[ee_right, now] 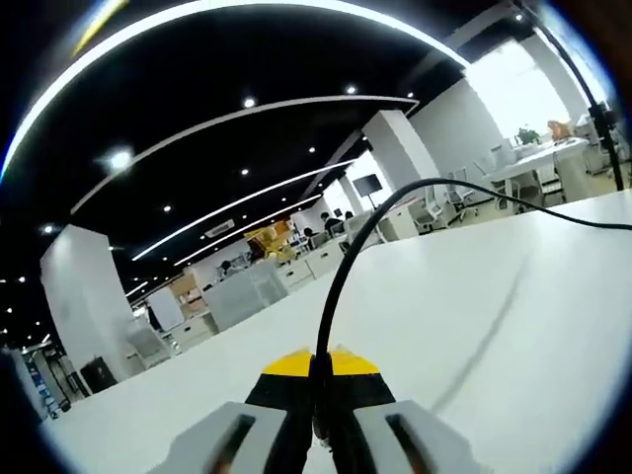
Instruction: Find the data cable on the table. Grasp the USB connector end of the cable and insert it into the USB port on the table
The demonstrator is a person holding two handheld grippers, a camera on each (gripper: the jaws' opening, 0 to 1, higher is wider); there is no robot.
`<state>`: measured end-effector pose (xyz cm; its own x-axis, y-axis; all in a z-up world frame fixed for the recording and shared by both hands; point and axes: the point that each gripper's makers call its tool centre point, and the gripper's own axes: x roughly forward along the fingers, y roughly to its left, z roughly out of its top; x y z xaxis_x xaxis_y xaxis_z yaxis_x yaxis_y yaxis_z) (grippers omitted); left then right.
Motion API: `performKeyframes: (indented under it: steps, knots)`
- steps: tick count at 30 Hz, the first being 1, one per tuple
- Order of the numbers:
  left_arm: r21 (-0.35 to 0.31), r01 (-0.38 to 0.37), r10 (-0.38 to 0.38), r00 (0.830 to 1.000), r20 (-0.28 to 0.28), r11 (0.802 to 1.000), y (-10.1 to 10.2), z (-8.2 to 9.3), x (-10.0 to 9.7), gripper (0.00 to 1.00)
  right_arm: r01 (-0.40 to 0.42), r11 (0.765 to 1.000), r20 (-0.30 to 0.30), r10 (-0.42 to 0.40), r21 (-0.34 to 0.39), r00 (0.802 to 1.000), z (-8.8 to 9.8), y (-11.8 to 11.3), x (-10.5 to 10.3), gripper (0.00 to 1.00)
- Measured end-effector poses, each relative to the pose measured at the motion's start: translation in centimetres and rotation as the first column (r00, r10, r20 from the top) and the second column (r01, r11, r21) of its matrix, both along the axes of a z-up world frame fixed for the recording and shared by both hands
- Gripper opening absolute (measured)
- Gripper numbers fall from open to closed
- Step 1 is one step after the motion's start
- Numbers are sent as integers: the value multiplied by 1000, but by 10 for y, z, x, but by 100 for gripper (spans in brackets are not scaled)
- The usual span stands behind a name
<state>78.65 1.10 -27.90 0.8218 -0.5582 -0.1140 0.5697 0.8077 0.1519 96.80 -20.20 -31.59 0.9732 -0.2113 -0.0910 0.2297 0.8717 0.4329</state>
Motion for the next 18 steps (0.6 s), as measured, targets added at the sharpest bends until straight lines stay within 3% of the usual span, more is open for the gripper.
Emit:
performKeyframes:
  steps: [6, 12, 15, 18]
  knots:
    - [-17, 9, -9, 1000, 9, 1000, -8, 0, 3, 36, -49, 998, 26, 49, 31, 998, 7, 1, -11, 5]
    - [25, 18, -21, 992, 122, 1000, -30, 10, 22, 28, -172, 980, 102, 162, 100, 981, 34, 26, -33, 5]
    - [53, 39, -47, 986, 160, 998, -49, 8, 33, 28, -226, 956, 145, 201, 185, 969, 47, 37, -49, 5]
    - [86, 51, -65, 982, 179, 995, -66, 1, 42, 28, -259, 946, 162, 229, 194, 960, 58, 45, -63, 5]
